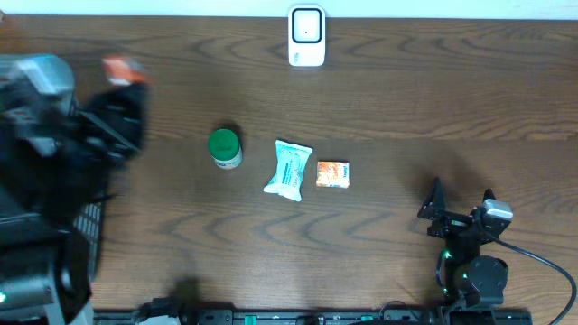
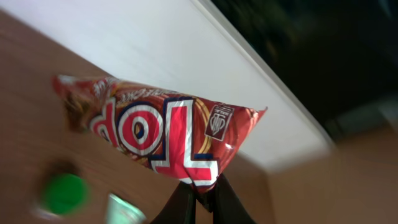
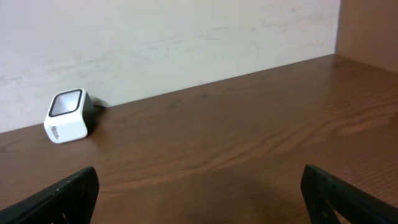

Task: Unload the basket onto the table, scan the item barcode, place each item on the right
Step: 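Carry the red bar right and release it on the table near the right gripper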

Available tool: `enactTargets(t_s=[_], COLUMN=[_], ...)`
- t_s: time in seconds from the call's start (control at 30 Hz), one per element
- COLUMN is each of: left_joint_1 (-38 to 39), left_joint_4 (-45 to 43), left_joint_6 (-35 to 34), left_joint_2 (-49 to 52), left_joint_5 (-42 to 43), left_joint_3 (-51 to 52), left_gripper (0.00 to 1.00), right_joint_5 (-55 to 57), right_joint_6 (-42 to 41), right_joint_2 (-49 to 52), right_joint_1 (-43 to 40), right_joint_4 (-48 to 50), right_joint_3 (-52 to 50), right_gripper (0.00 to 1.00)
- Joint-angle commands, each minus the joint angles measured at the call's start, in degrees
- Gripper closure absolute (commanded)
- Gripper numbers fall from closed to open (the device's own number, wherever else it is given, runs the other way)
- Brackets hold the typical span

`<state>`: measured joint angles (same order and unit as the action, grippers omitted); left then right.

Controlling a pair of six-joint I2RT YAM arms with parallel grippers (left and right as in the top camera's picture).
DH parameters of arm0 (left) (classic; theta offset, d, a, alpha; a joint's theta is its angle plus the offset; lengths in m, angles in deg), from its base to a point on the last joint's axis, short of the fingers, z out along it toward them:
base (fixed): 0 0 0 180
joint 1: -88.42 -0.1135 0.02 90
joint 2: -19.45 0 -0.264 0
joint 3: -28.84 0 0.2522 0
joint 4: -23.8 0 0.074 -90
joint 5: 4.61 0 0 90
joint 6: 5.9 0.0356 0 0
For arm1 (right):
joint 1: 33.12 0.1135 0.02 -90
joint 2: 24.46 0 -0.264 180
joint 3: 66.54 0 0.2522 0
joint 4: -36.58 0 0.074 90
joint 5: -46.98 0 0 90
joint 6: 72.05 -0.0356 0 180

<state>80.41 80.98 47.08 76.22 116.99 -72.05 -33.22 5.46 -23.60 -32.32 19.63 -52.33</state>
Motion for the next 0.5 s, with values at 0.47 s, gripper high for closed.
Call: enactTargets(t_s=[0.47], left_joint_1=[41.75], left_joint_4=[-23.87], left_joint_6=[3.76], left_joint_2=[29.77], left_joint_5=[19.45], left_joint_3=[1.60], left_gripper=[0.93], right_joint_5=[-0.04], right_joint_6=[0.79], right_joint_2=[-0.11], right_joint_1=[-0.44], right_joint_4=[-0.09], right_joint_3=[-0.13], right_gripper=[0.01])
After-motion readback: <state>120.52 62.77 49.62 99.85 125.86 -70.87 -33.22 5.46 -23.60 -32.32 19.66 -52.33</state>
